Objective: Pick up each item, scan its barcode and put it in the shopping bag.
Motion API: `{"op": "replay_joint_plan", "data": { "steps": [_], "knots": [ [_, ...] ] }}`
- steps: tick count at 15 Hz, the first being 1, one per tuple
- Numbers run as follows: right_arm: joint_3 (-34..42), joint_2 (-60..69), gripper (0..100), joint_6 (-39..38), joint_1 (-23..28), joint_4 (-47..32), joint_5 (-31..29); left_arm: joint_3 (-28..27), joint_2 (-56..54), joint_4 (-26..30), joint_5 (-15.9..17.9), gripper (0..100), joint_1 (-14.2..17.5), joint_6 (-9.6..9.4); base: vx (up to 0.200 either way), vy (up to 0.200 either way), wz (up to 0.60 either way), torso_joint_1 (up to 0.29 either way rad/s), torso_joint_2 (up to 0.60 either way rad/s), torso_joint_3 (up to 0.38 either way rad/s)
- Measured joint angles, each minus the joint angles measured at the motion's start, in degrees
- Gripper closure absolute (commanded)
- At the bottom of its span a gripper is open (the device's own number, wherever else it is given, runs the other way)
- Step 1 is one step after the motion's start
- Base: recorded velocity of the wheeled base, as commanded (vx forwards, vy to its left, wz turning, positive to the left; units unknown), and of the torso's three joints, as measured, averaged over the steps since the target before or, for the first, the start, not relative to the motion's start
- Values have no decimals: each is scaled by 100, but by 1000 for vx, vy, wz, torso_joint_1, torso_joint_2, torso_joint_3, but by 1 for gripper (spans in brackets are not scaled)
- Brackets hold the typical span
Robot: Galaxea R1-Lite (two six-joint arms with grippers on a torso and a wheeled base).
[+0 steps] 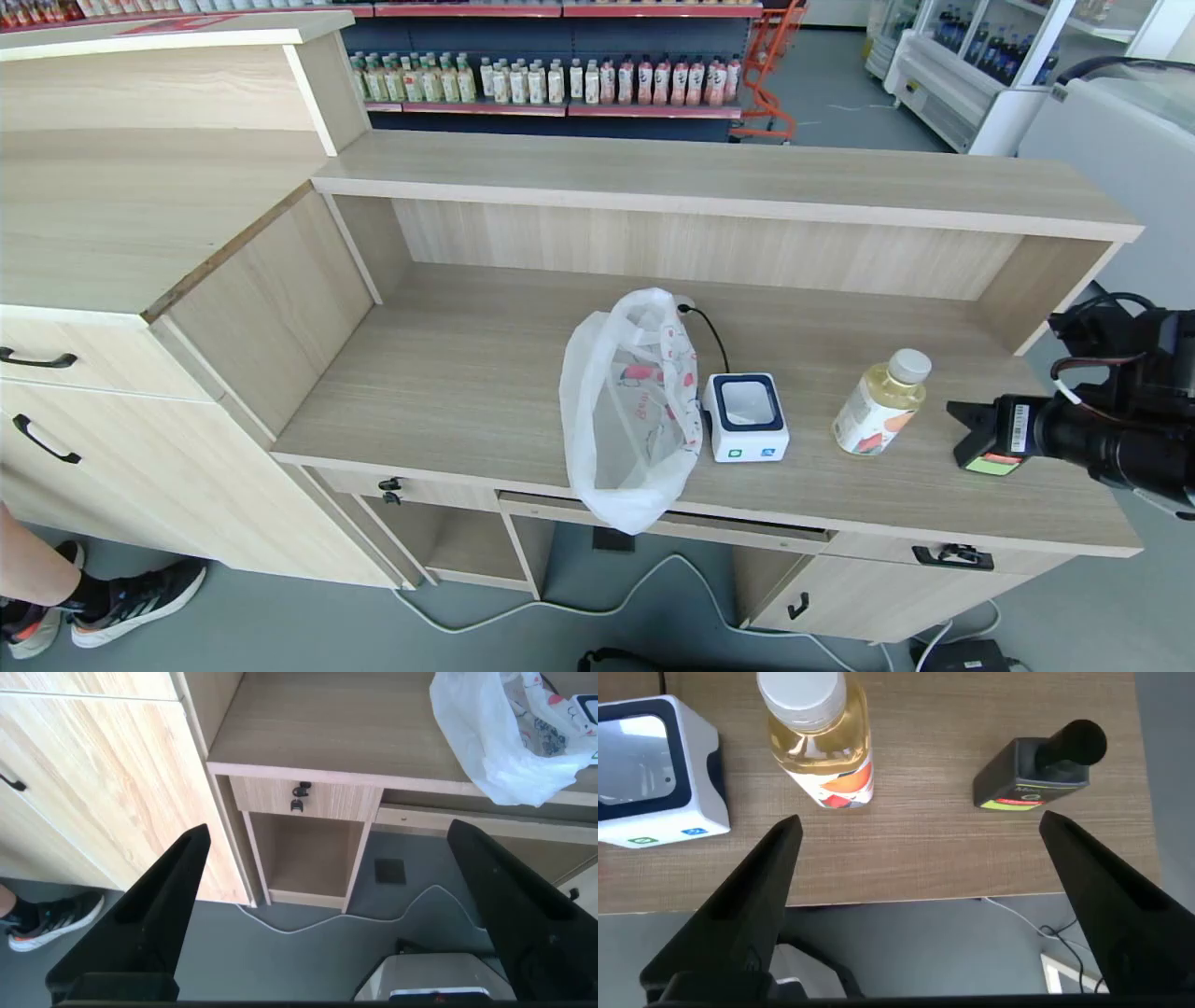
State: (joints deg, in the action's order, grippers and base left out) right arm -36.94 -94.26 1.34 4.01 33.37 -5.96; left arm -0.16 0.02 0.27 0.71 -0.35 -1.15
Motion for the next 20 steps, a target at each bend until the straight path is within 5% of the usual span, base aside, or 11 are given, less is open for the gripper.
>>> {"op": "replay_joint_plan", "data": {
  "steps": [13, 20],
  "knots": [
    [100, -2575, 0, 35, -1023, 3591, -93, 5, 0, -2, 0, 0, 0, 0, 0, 0, 0, 0, 0, 0],
    [-35, -3083, 0, 249, -965, 3996, -347, 0, 0, -2, -2, 0, 0, 0, 0, 0, 0, 0, 0, 0]
  ]
}}
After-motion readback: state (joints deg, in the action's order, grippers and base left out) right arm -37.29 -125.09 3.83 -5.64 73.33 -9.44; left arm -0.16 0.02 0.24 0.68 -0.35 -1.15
